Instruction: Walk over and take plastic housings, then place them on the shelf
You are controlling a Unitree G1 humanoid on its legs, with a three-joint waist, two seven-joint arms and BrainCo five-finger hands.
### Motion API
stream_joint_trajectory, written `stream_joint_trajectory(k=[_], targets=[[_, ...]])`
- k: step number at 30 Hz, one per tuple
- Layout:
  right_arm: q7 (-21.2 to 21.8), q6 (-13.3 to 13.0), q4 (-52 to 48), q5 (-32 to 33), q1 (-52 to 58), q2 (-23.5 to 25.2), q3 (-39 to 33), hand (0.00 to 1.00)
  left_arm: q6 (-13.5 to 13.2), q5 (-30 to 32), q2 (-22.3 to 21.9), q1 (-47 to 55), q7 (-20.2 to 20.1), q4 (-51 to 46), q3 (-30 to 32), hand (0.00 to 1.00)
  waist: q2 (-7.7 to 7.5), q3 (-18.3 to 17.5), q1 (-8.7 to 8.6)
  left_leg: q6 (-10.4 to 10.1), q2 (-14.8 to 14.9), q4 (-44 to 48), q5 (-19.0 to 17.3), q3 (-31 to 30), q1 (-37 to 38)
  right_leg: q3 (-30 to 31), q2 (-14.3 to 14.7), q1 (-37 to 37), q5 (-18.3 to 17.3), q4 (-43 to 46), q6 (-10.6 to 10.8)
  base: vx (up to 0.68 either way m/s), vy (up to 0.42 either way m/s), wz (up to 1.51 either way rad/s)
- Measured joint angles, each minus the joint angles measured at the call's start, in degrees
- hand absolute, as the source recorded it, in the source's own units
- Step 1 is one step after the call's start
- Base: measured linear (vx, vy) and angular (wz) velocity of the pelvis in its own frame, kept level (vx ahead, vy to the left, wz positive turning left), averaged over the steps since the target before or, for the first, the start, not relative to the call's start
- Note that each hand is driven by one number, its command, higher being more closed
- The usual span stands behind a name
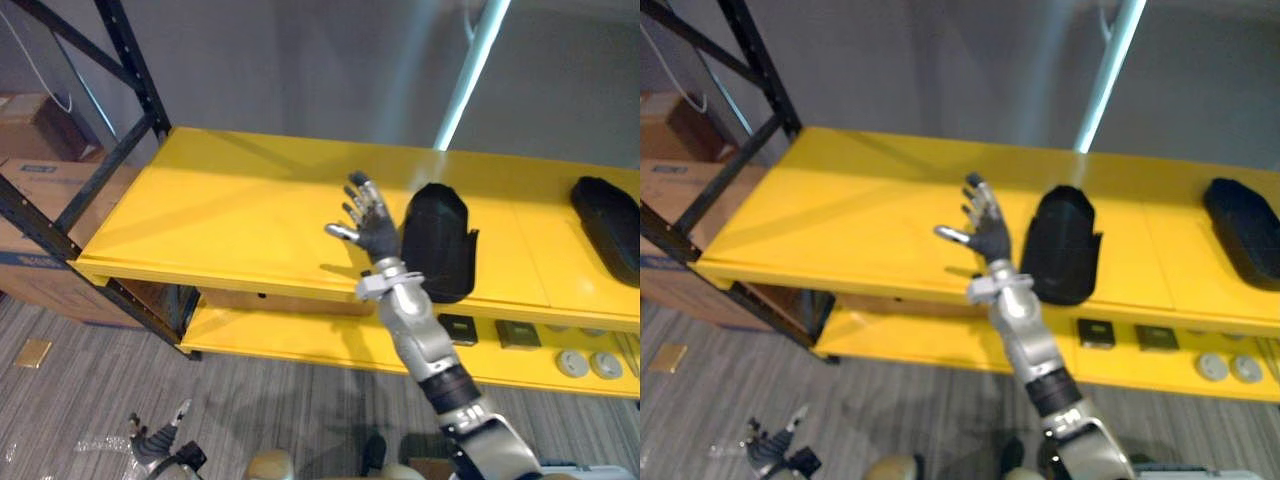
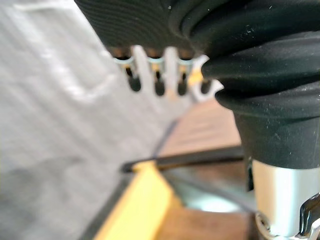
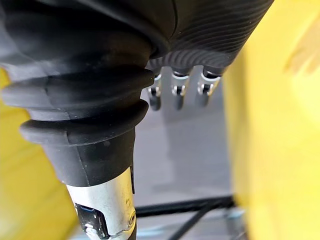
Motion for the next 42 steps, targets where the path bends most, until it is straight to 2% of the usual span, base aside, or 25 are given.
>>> stream_joint_trajectory(k=[2,6,8,9,11,14,17,24,27,32,42], targets=[[-3.3,0.6,2.2,-2.0,-1.6,0.8,-0.2,0.00,1.4,-3.2,0.0,-0.1,-3.6,2.1,-2.0,0.00,0.33,1.1,0.04,0.0,0.0,0.0,0.0,0.2,0.0,0.0,0.0,-0.2,0.0,0.0,0.0,-0.03,0.011,-0.04],[-8.0,1.8,4.6,-2.2,-4.8,1.1,-1.1,0.00,4.4,-6.5,-0.4,-0.2,-10.6,6.2,-7.1,0.00,1.47,2.2,0.05,-0.1,0.0,-0.2,0.1,0.3,-0.4,0.0,0.0,-0.7,-0.2,0.0,-0.2,-0.01,0.005,0.00],[-12.0,3.6,5.3,-2.4,-6.2,1.4,-1.9,0.00,7.2,-9.8,-0.6,-0.3,-15.7,7.2,-9.0,0.00,1.88,2.6,0.05,-0.3,0.1,-0.2,0.3,0.3,-0.9,-0.1,0.1,-1.2,-0.1,0.0,-0.1,0.02,0.012,0.04],[-12.8,4.1,5.9,-2.4,-6.3,1.5,-2.0,0.00,8.0,-10.8,-0.5,-0.3,-17.0,7.4,-9.1,0.00,1.96,2.6,0.05,-0.4,0.1,-0.2,0.4,0.3,-0.9,-0.1,0.1,-1.2,-0.1,0.0,-0.1,0.03,0.016,0.03],[-15.7,5.6,6.7,-3.3,-6.4,1.7,-2.0,0.00,12.3,-15.3,1.0,-0.4,-23.8,7.9,-11.0,0.00,2.53,3.0,0.12,-0.4,0.2,-0.3,0.4,1.0,-0.8,0.0,0.1,-1.2,-0.2,0.0,-0.1,0.00,0.000,0.00],[-17.2,6.7,7.2,-4.9,-6.3,2.0,-2.8,0.00,15.3,-17.7,2.1,-0.5,-30.3,9.0,-13.4,0.00,3.12,3.4,-0.14,-0.4,-0.3,-2.4,1.4,1.7,0.3,0.0,-0.4,-1.2,-0.4,0.0,0.3,0.00,0.021,-0.03],[-17.6,7.1,7.4,-6.4,-6.3,2.7,-4.2,0.00,15.8,-20.0,3.0,-0.7,-33.7,9.5,-15.6,0.00,3.47,3.9,-0.46,-0.5,-0.4,-4.1,2.2,1.8,0.7,0.0,-0.5,-1.5,-0.4,0.0,0.4,0.00,0.001,0.01],[-16.9,7.7,8.3,-9.9,-6.2,2.5,-5.5,0.00,15.3,-21.6,3.3,-1.7,-34.4,10.7,-17.7,0.00,4.66,5.0,-0.80,-0.8,-0.4,-6.2,3.5,2.2,1.3,-0.1,-0.5,-2.2,-0.4,0.0,0.4,0.00,0.000,0.00],[-17.0,7.7,8.3,-10.9,-6.2,2.4,-7.2,0.00,15.3,-22.1,3.2,-1.7,-34.4,10.7,-17.8,0.00,4.63,5.1,-0.76,-0.8,-0.4,-6.2,3.5,2.2,1.3,-0.1,-0.5,-2.2,-0.5,0.0,0.4,0.00,0.000,0.00],[-17.5,7.4,8.6,-11.1,-8.7,1.4,-9.3,0.00,15.4,-23.8,3.1,-2.0,-34.5,10.0,-17.8,0.00,4.92,7.3,-0.85,-0.8,-0.6,-6.3,4.0,2.2,1.2,-0.5,-0.9,-2.2,-0.4,0.0,0.5,-0.01,0.005,0.03],[-17.9,6.5,11.6,-12.0,-10.9,0.3,-11.5,0.00,15.7,-24.4,3.0,-1.9,-34.3,9.5,-17.8,0.00,4.93,7.3,-0.67,-0.8,-0.7,-6.9,4.6,2.0,1.3,-1.6,-1.1,-2.1,-0.5,0.0,0.6,0.00,0.005,0.05]])
